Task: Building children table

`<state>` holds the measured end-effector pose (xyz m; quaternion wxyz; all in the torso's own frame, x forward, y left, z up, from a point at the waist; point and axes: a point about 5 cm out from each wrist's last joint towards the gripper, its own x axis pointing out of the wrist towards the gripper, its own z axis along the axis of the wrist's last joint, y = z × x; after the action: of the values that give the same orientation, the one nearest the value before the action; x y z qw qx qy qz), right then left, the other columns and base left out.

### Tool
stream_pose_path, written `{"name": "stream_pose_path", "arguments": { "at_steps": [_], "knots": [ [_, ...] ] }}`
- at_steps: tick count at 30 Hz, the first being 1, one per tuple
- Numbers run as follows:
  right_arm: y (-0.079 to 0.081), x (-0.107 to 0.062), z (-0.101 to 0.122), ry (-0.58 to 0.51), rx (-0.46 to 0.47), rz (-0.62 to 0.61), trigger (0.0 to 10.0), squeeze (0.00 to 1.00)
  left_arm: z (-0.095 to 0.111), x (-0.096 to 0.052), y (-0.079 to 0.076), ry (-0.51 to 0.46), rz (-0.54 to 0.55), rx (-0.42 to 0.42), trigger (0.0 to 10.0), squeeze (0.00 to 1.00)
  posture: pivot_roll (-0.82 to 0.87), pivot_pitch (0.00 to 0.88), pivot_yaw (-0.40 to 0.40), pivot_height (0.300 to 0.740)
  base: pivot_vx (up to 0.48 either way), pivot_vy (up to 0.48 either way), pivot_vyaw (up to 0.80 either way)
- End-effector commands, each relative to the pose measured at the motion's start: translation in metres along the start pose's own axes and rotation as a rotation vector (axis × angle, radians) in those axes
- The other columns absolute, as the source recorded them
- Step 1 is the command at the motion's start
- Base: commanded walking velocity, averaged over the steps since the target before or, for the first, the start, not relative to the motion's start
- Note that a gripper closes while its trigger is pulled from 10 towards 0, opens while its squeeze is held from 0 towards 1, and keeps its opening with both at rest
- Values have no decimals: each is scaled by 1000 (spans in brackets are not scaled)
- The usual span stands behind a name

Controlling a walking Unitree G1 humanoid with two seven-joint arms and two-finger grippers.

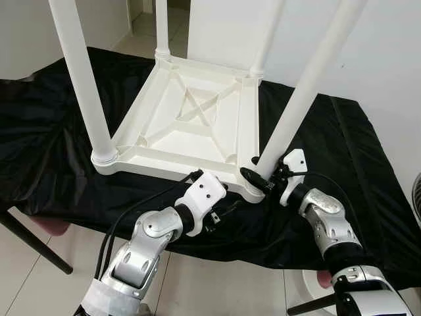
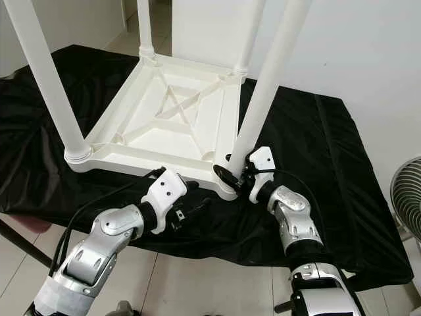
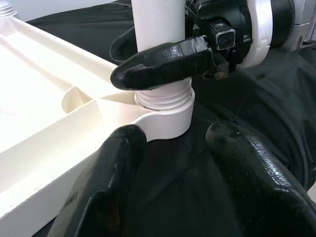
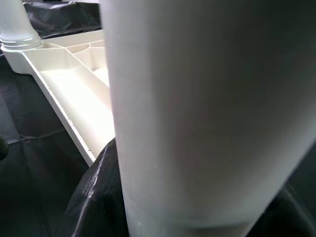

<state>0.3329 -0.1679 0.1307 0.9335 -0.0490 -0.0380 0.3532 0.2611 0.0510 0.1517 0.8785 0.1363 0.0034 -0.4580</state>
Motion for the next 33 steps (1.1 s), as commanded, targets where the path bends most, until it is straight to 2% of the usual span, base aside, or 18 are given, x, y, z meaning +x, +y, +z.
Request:
{"name": "stream_pose_path", "arguments": {
  "at_steps": [1,4,7,9,10,13,16,18,20,22,25,28,32,33],
  "knots": [
    [5,-3,-13,62,4,-50,10000,0,1,0,-2,-3,29,-10,10000,0,146,76,-100,740,0,0,0],
    [8,-2,-19,97,-6,-140,10000,0,1,0,-2,-2,30,-11,10000,0,144,77,-100,740,0,0,0],
    [8,-2,-20,104,-5,-158,10000,0,0,0,-2,-2,31,-11,10000,0,144,77,-100,740,0,0,0],
    [14,0,-21,89,37,-251,10000,0,1,0,-3,-3,28,-13,10000,0,140,77,-99,740,0,0,0],
    [14,0,-21,89,37,-251,10000,0,1,0,-3,-3,28,-13,10000,0,140,77,-99,740,0,0,0],
    [21,1,-21,89,89,-434,10000,0,1,1,-3,-3,24,-14,10000,0,137,78,-98,740,0,0,0],
    [24,1,-19,71,102,-491,10000,0,1,1,-3,-4,22,-15,10000,0,133,80,-95,740,0,0,0],
    [29,2,-16,56,105,-597,10000,0,0,1,-4,-3,18,-16,10000,0,132,79,-97,740,0,0,0],
    [29,2,-16,56,105,-597,10000,0,0,1,-4,-3,18,-16,10000,0,132,79,-97,740,0,0,0],
    [36,4,-13,50,107,-704,10000,0,0,2,-4,-4,16,-16,10000,0,133,78,-97,740,0,0,0],
    [45,9,-13,57,125,-770,10000,0,0,2,-4,-5,16,-16,10000,0,136,75,-100,740,0,0,0],
    [52,13,-11,67,140,-783,10000,0,1,2,-5,-5,13,-16,10000,0,137,72,-103,740,0,0,0],
    [54,13,-9,69,140,-783,10000,0,0,2,-5,-5,11,-16,10000,0,138,72,-104,740,0,0,0],
    [53,12,-6,52,139,-779,10000,624,0,2,-5,-6,12,-15,10000,0,141,72,-107,740,0,0,0]
  ]
}}
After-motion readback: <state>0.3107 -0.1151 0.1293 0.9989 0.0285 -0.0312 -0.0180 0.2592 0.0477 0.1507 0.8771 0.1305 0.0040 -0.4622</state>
